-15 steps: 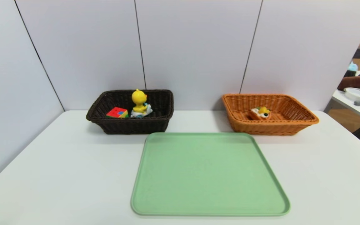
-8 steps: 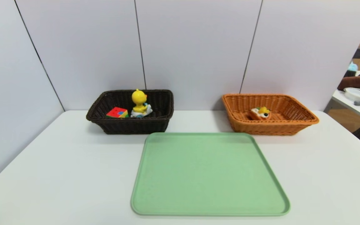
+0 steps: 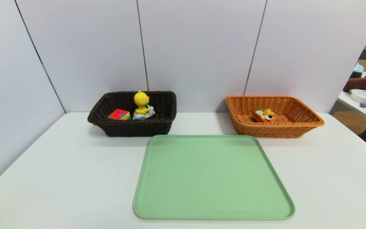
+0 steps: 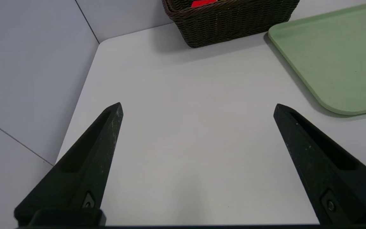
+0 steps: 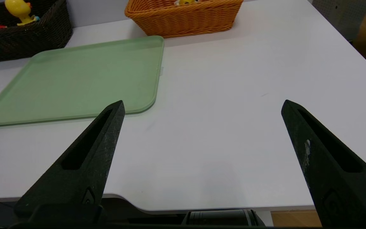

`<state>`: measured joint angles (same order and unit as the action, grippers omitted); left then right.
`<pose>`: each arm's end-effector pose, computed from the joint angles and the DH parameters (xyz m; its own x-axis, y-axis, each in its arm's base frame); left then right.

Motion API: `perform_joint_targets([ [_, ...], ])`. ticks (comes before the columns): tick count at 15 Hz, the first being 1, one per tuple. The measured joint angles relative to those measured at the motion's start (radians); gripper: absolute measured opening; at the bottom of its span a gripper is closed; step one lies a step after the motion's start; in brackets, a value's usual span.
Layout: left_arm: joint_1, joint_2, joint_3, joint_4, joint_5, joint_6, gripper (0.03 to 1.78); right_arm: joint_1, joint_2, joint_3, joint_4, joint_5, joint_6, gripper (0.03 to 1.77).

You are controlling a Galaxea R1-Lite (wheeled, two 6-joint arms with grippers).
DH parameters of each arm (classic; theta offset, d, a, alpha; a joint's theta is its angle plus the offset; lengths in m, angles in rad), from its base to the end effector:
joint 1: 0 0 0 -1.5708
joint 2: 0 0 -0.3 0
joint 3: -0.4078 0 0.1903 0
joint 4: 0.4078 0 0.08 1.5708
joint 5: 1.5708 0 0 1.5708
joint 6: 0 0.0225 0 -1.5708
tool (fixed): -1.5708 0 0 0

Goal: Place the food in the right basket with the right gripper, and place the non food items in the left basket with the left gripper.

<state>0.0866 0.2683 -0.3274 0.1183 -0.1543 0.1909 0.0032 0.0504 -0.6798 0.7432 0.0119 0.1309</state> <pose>-0.0169 -0.0049 0.1591 0.9960 -0.0678 -0.0585 0.0773 0.9805 0.1805 -0.1010 -0.0001 0.1673 0.9934 0.0151 -0.1135 -0.0001 0.9914 0.1310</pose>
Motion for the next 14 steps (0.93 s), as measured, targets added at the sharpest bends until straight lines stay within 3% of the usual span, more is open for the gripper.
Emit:
perform_joint_targets([
  [10,-0.046,-0.056,0.02,0.066,0.011,-0.003,1.69,0.0,-0.01,-0.003,-0.004,-0.004,0.002,1.7],
  [14,-0.064,-0.124,0.068,0.059,0.029,-0.003,1.69,0.0,-0.029,0.02,-0.089,-0.005,-0.002,1.7],
])
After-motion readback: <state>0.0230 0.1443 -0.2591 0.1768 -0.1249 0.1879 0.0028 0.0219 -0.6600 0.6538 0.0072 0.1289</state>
